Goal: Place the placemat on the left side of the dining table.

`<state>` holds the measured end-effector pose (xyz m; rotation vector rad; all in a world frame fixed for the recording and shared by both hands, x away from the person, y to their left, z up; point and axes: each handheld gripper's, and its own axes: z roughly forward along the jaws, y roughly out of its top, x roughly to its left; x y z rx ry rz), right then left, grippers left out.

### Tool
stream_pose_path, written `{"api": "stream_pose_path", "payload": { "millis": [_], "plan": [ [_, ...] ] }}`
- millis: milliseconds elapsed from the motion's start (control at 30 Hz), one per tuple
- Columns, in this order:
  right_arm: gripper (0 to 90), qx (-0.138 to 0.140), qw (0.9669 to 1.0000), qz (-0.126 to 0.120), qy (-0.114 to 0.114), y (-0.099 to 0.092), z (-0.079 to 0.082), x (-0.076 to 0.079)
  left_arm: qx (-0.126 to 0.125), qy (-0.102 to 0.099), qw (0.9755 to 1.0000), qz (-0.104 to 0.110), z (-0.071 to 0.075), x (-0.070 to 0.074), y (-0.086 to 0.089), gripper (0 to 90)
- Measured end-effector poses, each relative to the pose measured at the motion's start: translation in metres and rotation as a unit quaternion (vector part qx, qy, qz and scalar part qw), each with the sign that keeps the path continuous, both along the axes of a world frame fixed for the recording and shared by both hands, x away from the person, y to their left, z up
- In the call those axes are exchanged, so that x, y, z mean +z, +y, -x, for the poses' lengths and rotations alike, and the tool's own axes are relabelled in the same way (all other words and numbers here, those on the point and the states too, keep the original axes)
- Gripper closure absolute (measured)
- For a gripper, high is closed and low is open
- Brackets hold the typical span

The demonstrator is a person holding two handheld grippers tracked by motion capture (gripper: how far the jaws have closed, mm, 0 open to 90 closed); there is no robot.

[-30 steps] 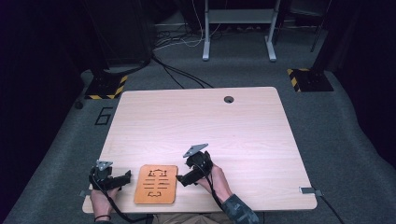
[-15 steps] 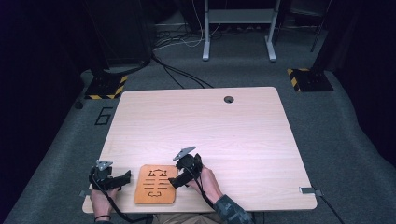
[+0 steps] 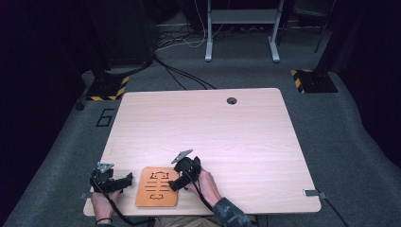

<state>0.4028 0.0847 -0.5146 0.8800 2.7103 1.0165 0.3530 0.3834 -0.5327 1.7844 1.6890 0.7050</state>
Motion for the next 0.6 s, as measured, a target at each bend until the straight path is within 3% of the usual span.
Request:
{"api": "stream_pose_path", "payload": {
  "millis": [600],
  "plan": [
    [3.0,0.003,1.0,0.004,0.001,0.0047,0.0028,-0.0002,0.0,0.0,1.0,0.0,0.0,-0.0001,0.0001,0.1]
  ]
}}
